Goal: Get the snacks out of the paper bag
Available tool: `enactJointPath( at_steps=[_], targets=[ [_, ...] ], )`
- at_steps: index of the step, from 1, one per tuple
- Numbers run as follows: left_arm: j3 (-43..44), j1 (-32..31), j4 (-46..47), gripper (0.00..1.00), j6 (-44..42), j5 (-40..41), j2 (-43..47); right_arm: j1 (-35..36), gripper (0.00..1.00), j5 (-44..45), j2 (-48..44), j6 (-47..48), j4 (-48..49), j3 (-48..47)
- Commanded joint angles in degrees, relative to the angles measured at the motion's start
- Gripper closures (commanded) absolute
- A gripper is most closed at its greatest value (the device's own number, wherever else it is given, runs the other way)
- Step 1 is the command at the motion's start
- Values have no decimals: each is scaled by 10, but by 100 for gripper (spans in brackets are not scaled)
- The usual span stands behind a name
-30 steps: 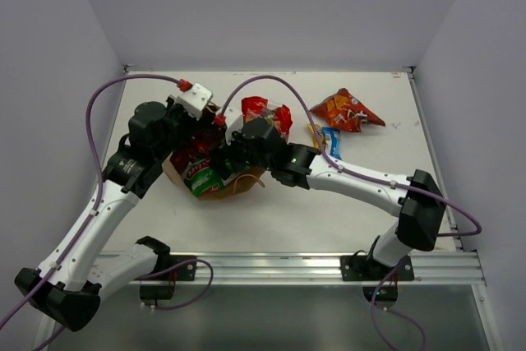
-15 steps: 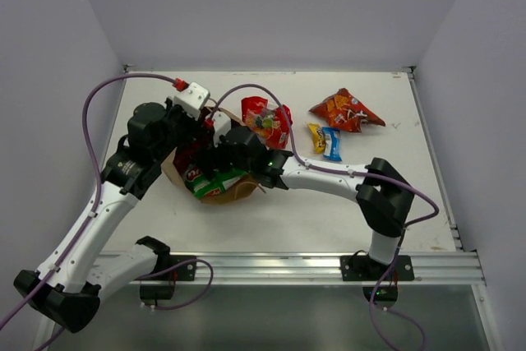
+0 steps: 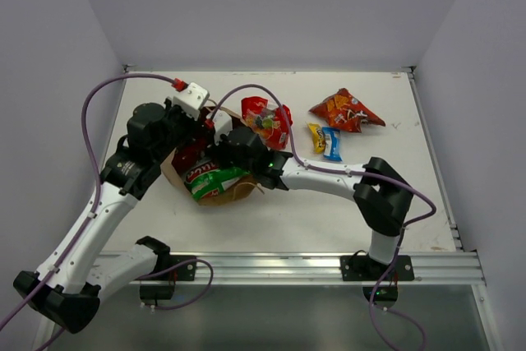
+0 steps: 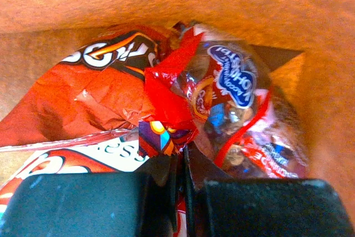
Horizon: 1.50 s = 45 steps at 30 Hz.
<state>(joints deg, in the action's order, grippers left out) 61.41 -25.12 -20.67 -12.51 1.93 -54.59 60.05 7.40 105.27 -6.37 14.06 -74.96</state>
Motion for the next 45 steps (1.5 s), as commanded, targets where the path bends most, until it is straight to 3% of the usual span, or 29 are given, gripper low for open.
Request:
enactJointPath(
  at_steps=[1, 5, 10, 12, 13, 16, 20, 25, 30, 45],
  targets=[
    [17, 2, 5, 100, 10, 18, 10, 4, 100, 1, -84, 45, 38, 3],
    [19, 2, 6, 100, 9, 29, 6, 4, 100, -17, -110, 59, 22, 2],
    [20, 2, 3, 100, 9, 34, 4, 4, 87, -27, -109, 51, -19, 4],
    [20, 2, 3, 100, 9, 33, 5, 4, 77, -31, -106, 39, -25, 10],
    [20, 2, 4, 100, 9, 33, 4, 4, 65, -40, -105, 33, -31, 9],
    [17, 2, 4, 100, 9, 30, 4, 4, 48, -43, -104, 3, -42, -6],
    [18, 2, 5, 100, 10, 27, 4, 4, 31, -27, -102, -27, -37, -23],
    [16, 2, 4, 100, 14, 22, 4, 3, 24, 2, -94, -67, -20, -33],
    [13, 2, 5, 100, 17, 18, 4, 3, 23, 37, -76, -90, -17, -48],
    [13, 2, 3, 100, 16, 17, 10, 0, 32, 78, 8, -103, -44, -85]
  ],
)
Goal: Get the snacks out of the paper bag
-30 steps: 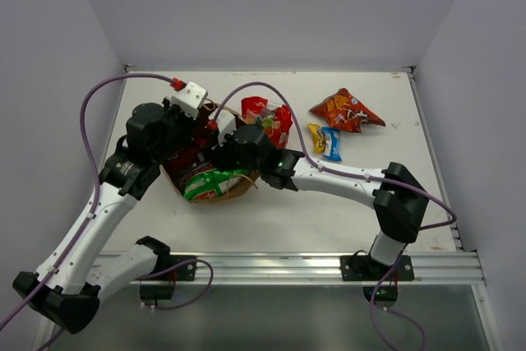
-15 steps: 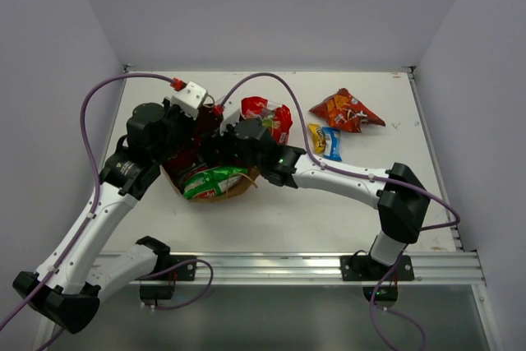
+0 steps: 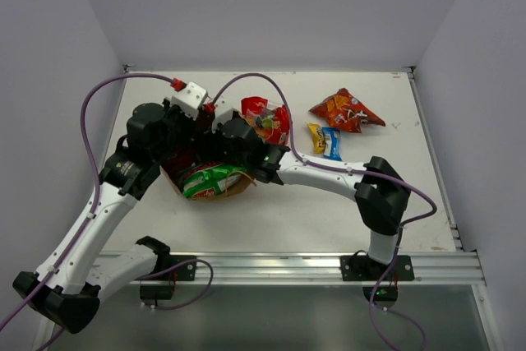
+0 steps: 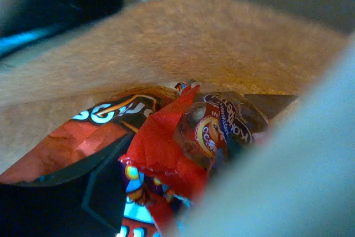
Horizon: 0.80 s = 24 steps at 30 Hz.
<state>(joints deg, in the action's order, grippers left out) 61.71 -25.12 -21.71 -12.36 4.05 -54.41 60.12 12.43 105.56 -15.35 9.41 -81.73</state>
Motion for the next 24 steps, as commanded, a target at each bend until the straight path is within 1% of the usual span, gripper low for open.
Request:
enactJointPath(
  at_steps=[1, 2, 4, 5, 8, 9, 11, 12, 13, 16, 18, 19, 20, 24],
  targets=[
    [10, 2, 13, 100, 15, -4, 8, -3, 34, 30, 4, -17, 4, -14],
    [10, 2, 13, 100, 15, -4, 11, -4, 40, 32, 2, -20, 6, -9],
    [10, 2, 12, 100, 15, -3, 11, -14, 47, 31, -9, -34, 16, 8],
    [10, 3, 11, 100, 14, -2, 12, -19, 54, 32, -11, -36, 17, 11],
    [9, 2, 11, 100, 13, -1, 12, -26, 68, 35, -18, -39, 18, 18],
    [9, 3, 11, 100, 13, 0, 12, -30, 77, 32, -19, -40, 18, 21],
    [9, 3, 11, 100, 14, -1, 12, -34, 86, 26, -25, -41, 18, 24],
    [9, 2, 11, 100, 14, 0, 12, -34, 95, 24, -26, -39, 14, 23],
    [9, 2, 11, 100, 14, 1, 11, -35, 99, 24, -28, -35, 12, 21],
    [10, 2, 12, 100, 15, 5, 11, -35, 100, 12, -41, -14, 3, 16],
    [10, 3, 13, 100, 15, 15, 9, -35, 100, -1, -75, 11, 9, 15],
    [10, 2, 14, 100, 15, 21, 8, -34, 100, -28, -90, 22, 9, 13],
    [12, 2, 14, 100, 15, 37, 5, -33, 100, -43, -103, 45, 10, 11],
    [28, 2, 1, 100, 26, 73, -12, -33, 100, -103, -172, 88, 16, -11]
  ],
)
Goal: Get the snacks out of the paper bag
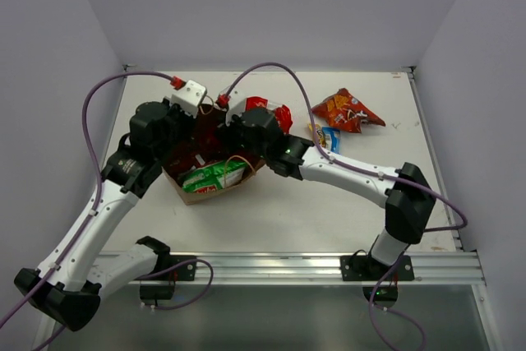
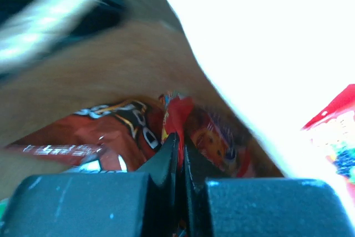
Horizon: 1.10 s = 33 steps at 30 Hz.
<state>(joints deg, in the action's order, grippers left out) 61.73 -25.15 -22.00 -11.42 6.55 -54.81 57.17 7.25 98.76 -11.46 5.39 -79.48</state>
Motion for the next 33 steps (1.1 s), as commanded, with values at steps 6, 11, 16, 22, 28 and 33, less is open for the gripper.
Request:
enactJointPath(
  at_steps=[6, 11, 16, 22, 28, 33],
  targets=[
    [36, 2, -1, 100, 27, 51, -13, -3, 100, -63, -132, 95, 37, -85],
    [41, 2, -5, 100, 31, 74, -7, -4, 100, -64, -145, 135, 10, -140],
    [39, 2, -9, 100, 39, 91, -8, -4, 100, -36, -145, 167, -33, -226],
    [37, 2, -10, 100, 41, 138, -9, -7, 100, 16, -151, 232, -45, -304],
    [37, 3, -10, 100, 33, 180, -16, -30, 100, 73, -159, 286, -52, -364],
    [33, 4, -7, 100, 18, 218, -24, -66, 100, 90, -213, 278, -52, -339]
  ],
)
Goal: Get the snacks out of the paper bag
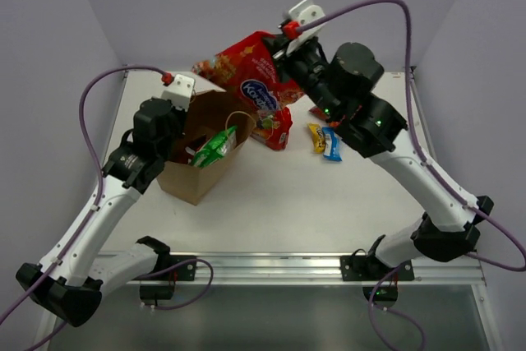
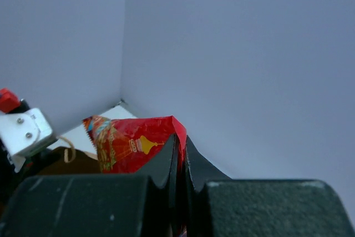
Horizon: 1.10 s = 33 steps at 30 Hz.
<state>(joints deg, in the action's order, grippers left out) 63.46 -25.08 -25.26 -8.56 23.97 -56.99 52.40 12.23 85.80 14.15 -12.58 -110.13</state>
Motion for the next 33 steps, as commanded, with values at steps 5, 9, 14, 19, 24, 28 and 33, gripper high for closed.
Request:
enactJointPath(
  at_steps=[5, 9, 14, 19, 24, 28, 33],
  targets=[
    [19, 5, 38, 100, -15, 59, -10, -35, 100, 93, -166, 27, 128, 26],
    [25, 9, 47, 100, -23, 80, -18, -42, 100, 138, -235, 18, 128, 154],
    [30, 13, 57, 100, -31, 109, -29, -42, 100, 127, -305, -75, 70, 300],
    [29, 17, 81, 100, -46, 108, -20, -35, 100, -38, -338, -255, 19, 445],
    [37, 16, 96, 100, -63, 95, -16, 19, 100, -152, -328, -345, 49, 541],
    [34, 16, 100, 100, -78, 76, -13, 19, 100, -153, -307, -428, 96, 595],
    [17, 16, 121, 100, -102, 56, 2, 12, 100, -81, -216, -456, 110, 620]
  ],
)
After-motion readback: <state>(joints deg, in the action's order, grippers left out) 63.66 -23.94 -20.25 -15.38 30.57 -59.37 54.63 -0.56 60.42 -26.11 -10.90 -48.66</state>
